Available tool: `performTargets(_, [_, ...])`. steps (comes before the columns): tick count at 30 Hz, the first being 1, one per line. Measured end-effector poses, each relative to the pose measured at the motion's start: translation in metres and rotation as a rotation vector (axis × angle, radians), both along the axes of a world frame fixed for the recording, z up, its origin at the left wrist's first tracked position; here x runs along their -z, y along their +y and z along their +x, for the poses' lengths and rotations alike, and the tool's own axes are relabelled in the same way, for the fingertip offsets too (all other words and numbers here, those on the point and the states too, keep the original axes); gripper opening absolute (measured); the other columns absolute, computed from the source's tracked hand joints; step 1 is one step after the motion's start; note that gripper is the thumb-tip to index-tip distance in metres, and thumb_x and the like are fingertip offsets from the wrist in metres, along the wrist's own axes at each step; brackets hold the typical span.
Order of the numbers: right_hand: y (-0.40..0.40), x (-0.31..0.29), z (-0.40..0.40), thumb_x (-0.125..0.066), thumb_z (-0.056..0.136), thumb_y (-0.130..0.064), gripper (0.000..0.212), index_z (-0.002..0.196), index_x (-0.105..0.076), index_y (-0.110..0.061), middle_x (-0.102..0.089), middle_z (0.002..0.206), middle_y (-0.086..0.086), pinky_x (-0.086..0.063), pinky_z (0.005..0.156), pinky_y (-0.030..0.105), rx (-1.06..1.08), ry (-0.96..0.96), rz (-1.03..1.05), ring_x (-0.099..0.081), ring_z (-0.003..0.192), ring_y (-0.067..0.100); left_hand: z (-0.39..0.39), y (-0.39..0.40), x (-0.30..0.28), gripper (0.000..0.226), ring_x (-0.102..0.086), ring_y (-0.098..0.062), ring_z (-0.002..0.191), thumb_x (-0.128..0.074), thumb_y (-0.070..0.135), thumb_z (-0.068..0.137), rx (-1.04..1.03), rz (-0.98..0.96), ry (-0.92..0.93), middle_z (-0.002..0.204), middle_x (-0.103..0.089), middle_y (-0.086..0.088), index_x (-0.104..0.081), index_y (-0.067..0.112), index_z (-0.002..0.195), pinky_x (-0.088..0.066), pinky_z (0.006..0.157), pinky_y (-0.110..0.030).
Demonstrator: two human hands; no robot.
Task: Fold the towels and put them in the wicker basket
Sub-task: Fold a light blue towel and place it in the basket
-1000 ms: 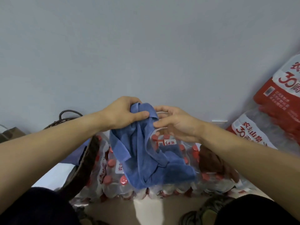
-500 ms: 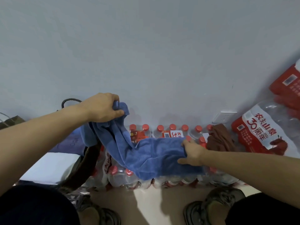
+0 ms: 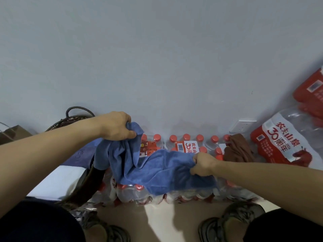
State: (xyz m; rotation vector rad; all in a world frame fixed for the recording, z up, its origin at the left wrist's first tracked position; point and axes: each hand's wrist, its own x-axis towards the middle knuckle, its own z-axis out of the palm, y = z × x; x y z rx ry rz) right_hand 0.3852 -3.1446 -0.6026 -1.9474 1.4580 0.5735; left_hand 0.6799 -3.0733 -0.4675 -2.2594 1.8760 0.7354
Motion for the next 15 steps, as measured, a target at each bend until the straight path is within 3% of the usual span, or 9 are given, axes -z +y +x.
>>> performTargets(2, [-0.003, -0.014, 0.005, -0.067, 0.083, -0.017, 0.010, 0.086, -0.059, -0.019, -0.067, 0.091, 0.004, -0.051, 0.069, 0.026, 0.040, -0.171, -0.003, -0.066, 0.090, 0.024, -0.007, 0.001, -0.002, 0.029, -0.055, -0.015, 0.073, -0.063, 0.045, 0.088, 0.003, 0.018, 0.021, 0.078, -0.056, 0.006, -0.047, 0.025, 0.075, -0.039, 0.058, -0.026])
performTargets(4, [-0.009, -0.032, 0.011, -0.075, 0.080, -0.021, 0.018, 0.086, -0.059, -0.015, -0.068, 0.089, 0.003, -0.053, 0.072, 0.029, 0.070, -0.336, -0.025, -0.067, 0.089, 0.022, -0.014, 0.001, -0.004, 0.028, -0.057, -0.013, 0.070, -0.067, 0.043, 0.085, -0.016, 0.019, 0.106, 0.076, -0.060, 0.004, -0.052, 0.023, 0.073, -0.041, 0.057, -0.026])
performTargets(8, [-0.014, -0.078, 0.023, -0.082, 0.080, -0.023, 0.022, 0.076, -0.060, -0.018, -0.064, 0.064, -0.018, -0.047, 0.060, 0.011, 0.126, -0.709, -0.015, -0.060, 0.063, -0.005, -0.028, 0.003, -0.008, 0.011, -0.063, -0.017, 0.071, -0.071, 0.022, 0.082, 0.003, 0.070, 0.318, 0.076, -0.067, 0.001, -0.061, 0.017, 0.083, -0.050, 0.062, -0.026])
performTargets(11, [-0.011, -0.106, 0.028, -0.076, 0.084, -0.027, 0.028, 0.076, -0.063, -0.004, -0.061, 0.070, -0.004, -0.048, 0.062, 0.020, 0.149, -0.886, -0.060, -0.058, 0.065, 0.004, -0.039, 0.006, -0.010, 0.016, -0.061, -0.020, 0.077, -0.062, -0.004, 0.080, 0.064, 0.168, 0.493, 0.082, -0.065, -0.007, -0.063, 0.005, 0.093, -0.051, 0.073, -0.033])
performTargets(15, [-0.003, -0.134, 0.031, -0.068, 0.092, -0.017, 0.015, 0.092, -0.063, -0.003, -0.065, 0.081, 0.005, -0.051, 0.069, 0.026, 0.146, -1.012, 0.011, -0.061, 0.075, 0.012, -0.054, 0.004, -0.012, 0.017, -0.063, -0.015, 0.075, -0.063, -0.004, 0.081, 0.089, 0.220, 0.645, 0.078, -0.067, -0.002, -0.066, 0.013, 0.083, -0.053, 0.073, -0.029])
